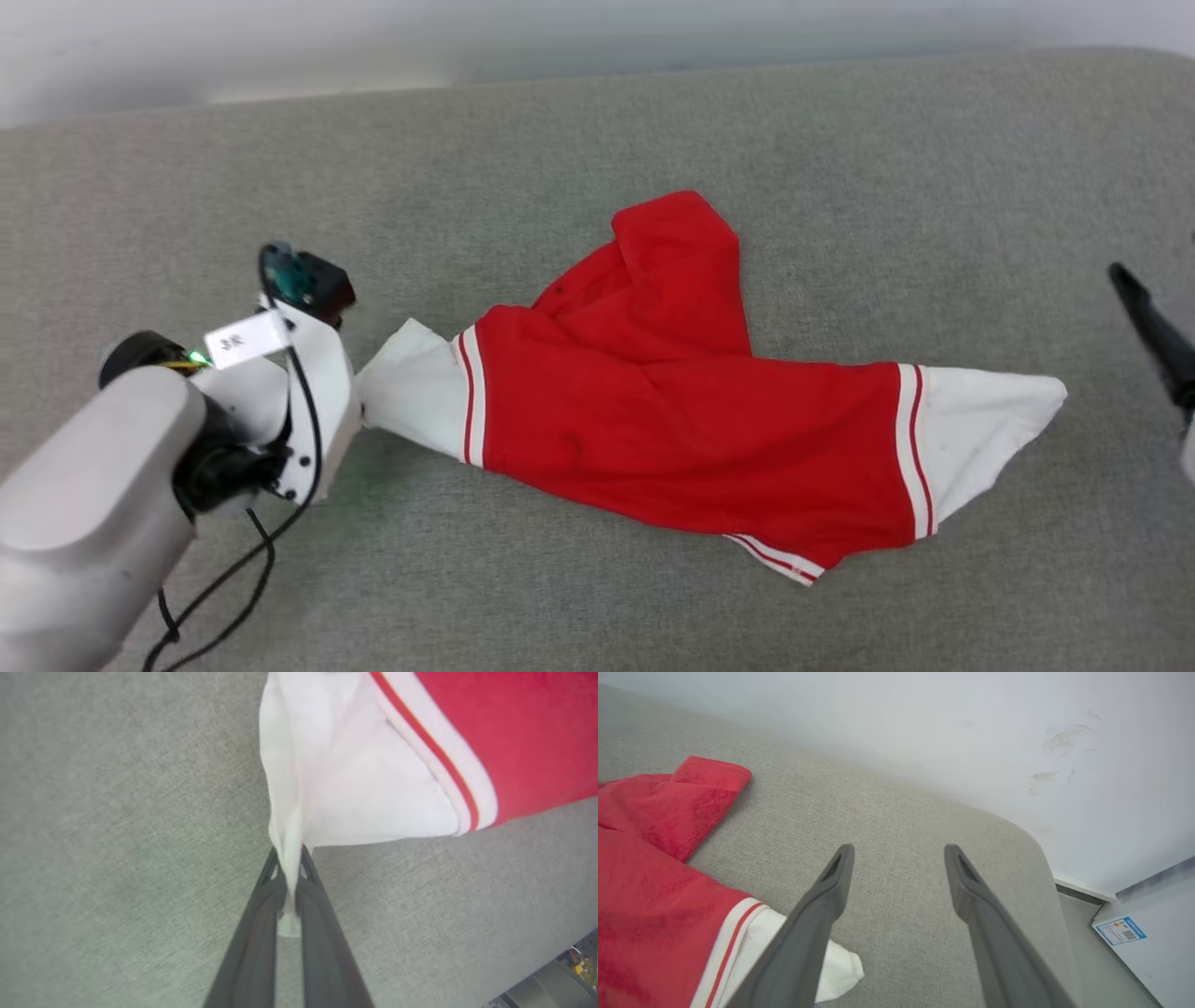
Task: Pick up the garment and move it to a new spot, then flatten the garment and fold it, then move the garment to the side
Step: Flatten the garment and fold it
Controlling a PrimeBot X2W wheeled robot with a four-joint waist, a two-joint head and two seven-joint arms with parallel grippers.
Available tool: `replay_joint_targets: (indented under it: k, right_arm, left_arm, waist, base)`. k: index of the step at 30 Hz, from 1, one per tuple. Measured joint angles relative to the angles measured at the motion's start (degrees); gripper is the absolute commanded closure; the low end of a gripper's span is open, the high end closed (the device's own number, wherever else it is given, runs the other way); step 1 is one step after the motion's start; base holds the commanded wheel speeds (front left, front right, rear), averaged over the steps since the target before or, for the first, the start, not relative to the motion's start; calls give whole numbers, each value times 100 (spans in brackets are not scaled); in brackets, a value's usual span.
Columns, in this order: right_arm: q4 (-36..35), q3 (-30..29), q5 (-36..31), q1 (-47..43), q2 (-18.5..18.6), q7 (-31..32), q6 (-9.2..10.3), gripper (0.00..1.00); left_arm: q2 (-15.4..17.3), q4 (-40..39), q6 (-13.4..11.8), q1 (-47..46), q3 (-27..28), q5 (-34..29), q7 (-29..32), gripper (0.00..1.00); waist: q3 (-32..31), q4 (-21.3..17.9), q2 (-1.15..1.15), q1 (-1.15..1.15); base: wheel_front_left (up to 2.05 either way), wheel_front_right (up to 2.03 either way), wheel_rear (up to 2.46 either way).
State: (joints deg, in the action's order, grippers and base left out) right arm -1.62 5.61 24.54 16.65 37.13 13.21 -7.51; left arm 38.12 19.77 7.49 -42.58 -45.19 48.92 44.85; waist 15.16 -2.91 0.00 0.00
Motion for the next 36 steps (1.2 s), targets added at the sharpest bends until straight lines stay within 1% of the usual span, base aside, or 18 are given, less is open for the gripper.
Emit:
replay_joint_targets:
  k: [3,8,10,13,16,18,20,25,27,31,32,33,36]
  right_arm:
    - [-189,154,286,114,539,743,0,0]
    - [-472,714,1334,170,1323,2550,0,0]
    - [-549,949,1536,256,1552,3109,0,0]
    - [-470,1279,1636,444,1631,3600,0,0]
    - [-154,1567,1726,651,1462,3861,0,0]
    - [71,1813,1659,778,1327,3885,0,0]
    - [354,2008,1607,939,1194,3861,0,0]
    - [1096,2486,1514,1232,899,3533,0,0]
    - [1322,2663,1583,1288,868,3443,1,0]
    - [1540,3038,1819,1407,960,3285,14,0]
    - [1561,3109,1891,1436,984,3216,16,65]
    - [1585,3176,1908,1465,1004,3103,18,100]
    - [1613,3299,2046,1496,1006,2787,11,100]
  left_arm:
    - [165,-179,0,-58,103,94,-136,100]
    - [240,-498,0,-65,188,175,-337,100]
    - [230,-597,-19,-65,199,177,-369,100]
    - [207,-714,-62,-67,188,146,-396,100]
    - [140,-827,-83,-132,182,101,-426,100]
    - [116,-883,-92,-174,190,76,-457,100]
    - [89,-925,-92,-240,196,65,-483,100]
    - [11,-987,-92,-334,201,8,-606,100]
    - [-26,-991,-92,-355,196,-8,-634,100]
    - [-44,-993,-88,-357,200,-20,-783,100]
    - [-44,-983,-86,-357,193,-22,-814,100]
    - [-44,-973,-85,-355,191,-20,-847,100]
    - [-55,-990,-63,-329,196,35,-982,100]
  waist:
    - [-112,84,0,0]
    - [-209,253,0,0]
    - [-201,312,0,0]
    - [-126,371,0,0]
    - [-13,426,0,0]
    - [74,464,0,0]
    - [166,507,0,0]
    - [374,630,0,0]
    - [438,677,0,0]
    - [499,723,0,-1]
    - [494,722,0,0]
    - [482,716,0,-1]
    - [389,698,0,-1]
  base:
    - [0,0,0]
    - [0,0,0]
    - [0,0,0]
    - [0,0,0]
    - [0,0,0]
    - [0,0,0]
    - [0,0,0]
    - [0,0,0]
    - [0,0,0]
    - [0,0,0]
    - [0,0,0]
    - [0,0,0]
    - [0,0,0]
